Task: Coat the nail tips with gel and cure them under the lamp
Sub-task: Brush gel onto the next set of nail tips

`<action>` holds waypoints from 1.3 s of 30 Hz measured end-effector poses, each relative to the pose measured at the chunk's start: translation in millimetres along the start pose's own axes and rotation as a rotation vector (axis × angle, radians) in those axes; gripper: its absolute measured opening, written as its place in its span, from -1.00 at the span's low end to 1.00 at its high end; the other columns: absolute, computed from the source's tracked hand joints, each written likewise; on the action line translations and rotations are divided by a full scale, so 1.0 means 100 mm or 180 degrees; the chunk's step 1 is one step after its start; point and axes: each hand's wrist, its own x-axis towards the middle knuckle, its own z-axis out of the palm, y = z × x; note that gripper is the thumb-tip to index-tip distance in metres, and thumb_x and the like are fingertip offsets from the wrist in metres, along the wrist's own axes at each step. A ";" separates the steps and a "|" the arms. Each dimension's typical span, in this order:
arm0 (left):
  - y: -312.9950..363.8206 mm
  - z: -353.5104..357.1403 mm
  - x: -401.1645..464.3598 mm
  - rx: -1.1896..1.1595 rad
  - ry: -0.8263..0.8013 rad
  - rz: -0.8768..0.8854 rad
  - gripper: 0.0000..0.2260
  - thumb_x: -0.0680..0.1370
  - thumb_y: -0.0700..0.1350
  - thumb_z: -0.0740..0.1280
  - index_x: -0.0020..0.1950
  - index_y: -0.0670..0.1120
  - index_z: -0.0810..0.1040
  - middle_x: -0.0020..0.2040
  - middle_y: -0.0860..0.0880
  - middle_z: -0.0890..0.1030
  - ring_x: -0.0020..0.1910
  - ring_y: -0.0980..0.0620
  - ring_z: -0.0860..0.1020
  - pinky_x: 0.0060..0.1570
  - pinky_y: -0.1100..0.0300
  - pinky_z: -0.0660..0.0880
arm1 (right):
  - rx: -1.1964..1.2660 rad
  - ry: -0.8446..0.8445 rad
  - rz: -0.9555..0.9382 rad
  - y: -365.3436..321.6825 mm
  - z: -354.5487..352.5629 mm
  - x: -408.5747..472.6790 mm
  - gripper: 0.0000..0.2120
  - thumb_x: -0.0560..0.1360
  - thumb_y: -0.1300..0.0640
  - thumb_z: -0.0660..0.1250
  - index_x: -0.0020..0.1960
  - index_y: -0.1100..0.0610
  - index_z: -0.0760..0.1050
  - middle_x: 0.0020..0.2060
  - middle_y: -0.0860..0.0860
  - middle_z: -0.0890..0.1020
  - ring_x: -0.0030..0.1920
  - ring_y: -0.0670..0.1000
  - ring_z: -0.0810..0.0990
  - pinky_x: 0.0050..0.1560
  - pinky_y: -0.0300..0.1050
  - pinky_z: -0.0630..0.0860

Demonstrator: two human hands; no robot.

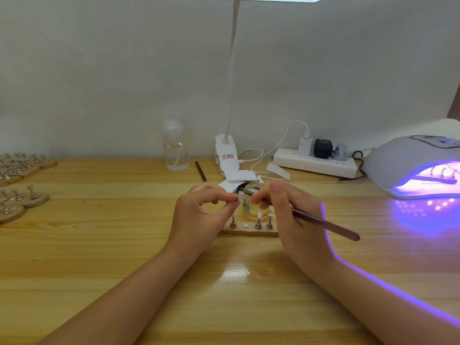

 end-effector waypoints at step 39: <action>0.03 0.00 0.00 0.0079 -0.0069 -0.0136 -0.78 0.32 -0.24 0.49 -0.28 0.09 0.62 -0.25 0.04 0.61 -0.27 0.19 0.41 -0.25 0.50 0.31 | 0.0441 0.0151 0.0405 -0.02 0.00 -0.01 -0.56 0.50 -0.07 0.10 -0.37 0.14 0.57 -0.48 0.08 0.59 -0.45 -0.04 0.56 -0.39 -0.25 0.48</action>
